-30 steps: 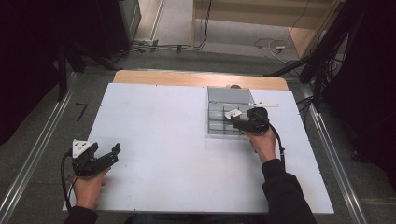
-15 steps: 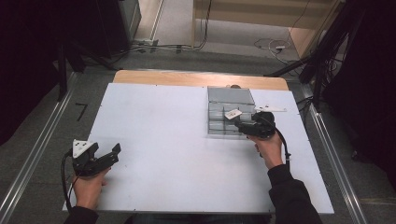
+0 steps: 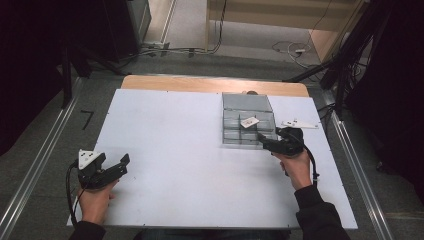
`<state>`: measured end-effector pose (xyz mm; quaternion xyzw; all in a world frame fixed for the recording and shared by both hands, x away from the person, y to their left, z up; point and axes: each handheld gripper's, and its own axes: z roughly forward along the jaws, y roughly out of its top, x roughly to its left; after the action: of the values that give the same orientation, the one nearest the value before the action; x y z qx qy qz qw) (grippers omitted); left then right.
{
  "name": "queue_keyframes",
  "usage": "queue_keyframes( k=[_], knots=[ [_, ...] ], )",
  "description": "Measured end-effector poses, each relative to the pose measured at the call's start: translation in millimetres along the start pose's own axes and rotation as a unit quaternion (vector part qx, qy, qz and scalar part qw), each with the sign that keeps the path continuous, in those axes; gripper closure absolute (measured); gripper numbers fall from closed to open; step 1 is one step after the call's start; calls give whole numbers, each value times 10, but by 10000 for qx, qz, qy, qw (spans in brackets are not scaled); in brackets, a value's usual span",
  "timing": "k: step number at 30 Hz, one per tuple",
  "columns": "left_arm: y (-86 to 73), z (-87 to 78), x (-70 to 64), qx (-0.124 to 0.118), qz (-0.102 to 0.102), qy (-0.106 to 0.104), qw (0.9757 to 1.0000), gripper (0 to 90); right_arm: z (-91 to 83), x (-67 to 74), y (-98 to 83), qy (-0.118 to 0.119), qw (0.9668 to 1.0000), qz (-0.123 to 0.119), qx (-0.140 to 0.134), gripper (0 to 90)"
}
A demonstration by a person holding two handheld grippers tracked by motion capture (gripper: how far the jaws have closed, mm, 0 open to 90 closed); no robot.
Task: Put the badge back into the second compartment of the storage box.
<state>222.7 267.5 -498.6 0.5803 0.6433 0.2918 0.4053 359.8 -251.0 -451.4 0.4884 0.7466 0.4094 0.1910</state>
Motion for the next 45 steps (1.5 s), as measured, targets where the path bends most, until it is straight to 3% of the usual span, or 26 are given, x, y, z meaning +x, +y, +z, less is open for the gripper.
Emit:
queue_keyframes(
  k=[45],
  knots=[
    [9, -13, 0, -33, -7, -40, 10000, 174, -477, -273, -361, -220, 9996, 181, -78, 194]
  ],
)
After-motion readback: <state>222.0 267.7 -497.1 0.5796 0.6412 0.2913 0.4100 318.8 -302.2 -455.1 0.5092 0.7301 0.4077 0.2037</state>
